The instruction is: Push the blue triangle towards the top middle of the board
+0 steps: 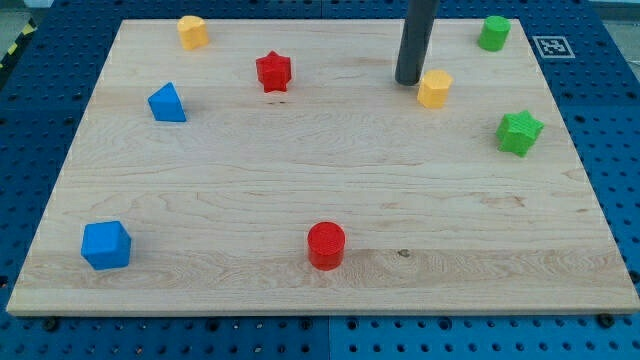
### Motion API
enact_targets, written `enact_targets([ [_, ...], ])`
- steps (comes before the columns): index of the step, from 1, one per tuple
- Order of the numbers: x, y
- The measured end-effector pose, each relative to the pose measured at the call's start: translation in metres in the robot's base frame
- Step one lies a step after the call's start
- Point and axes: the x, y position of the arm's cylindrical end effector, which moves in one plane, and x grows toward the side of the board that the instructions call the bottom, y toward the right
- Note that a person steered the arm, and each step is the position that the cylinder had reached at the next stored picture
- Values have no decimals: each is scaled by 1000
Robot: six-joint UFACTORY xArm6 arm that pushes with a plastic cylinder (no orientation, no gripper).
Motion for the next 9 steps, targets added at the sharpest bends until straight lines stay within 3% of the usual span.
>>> enact_targets([
  [2, 44, -79],
  [4, 95, -196],
  [5, 100, -264],
  [6, 96, -334],
  [7, 61, -369],
  [9, 40, -368],
])
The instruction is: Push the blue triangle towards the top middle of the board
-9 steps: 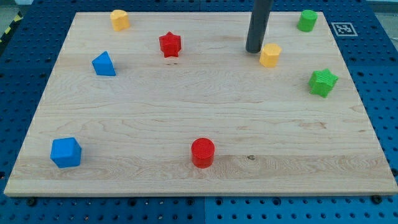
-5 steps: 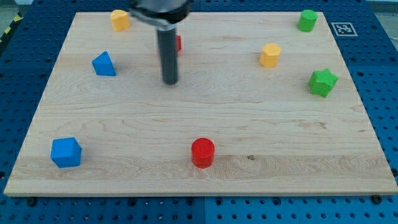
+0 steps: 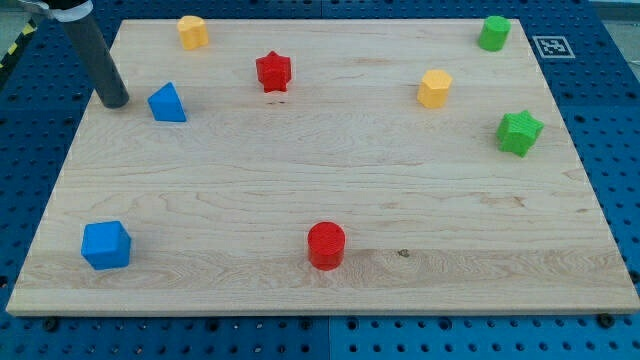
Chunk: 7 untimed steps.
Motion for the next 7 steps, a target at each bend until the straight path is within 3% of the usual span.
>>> enact_targets([
  [2, 8, 67],
  [4, 35, 76],
  [7, 60, 138],
])
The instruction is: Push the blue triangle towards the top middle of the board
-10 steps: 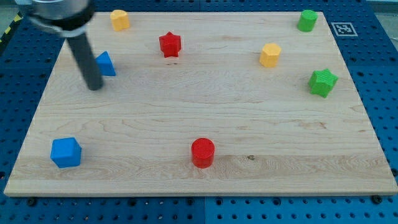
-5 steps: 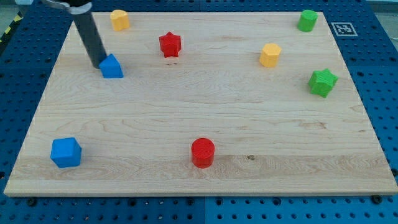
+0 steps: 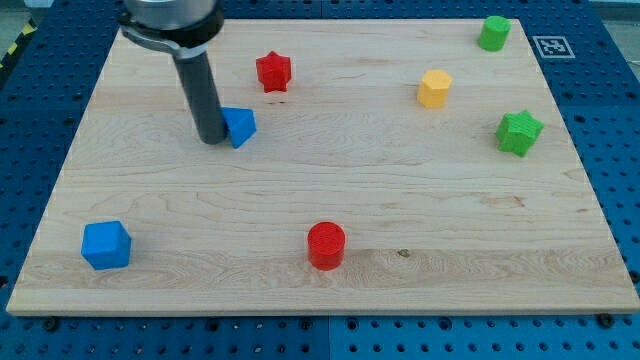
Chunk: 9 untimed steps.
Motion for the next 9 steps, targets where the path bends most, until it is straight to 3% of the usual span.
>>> enact_targets([
  [3, 0, 51],
  [5, -4, 52],
  [9, -64, 52],
])
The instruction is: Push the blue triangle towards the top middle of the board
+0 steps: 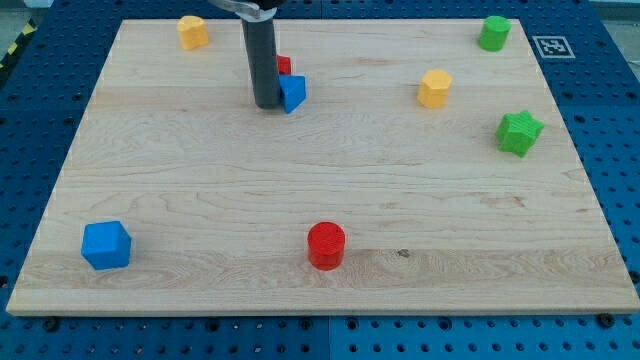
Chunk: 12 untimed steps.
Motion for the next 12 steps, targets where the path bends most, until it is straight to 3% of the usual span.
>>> enact_targets([
  [6, 12, 102],
  [8, 3, 103],
  [12, -53, 78],
])
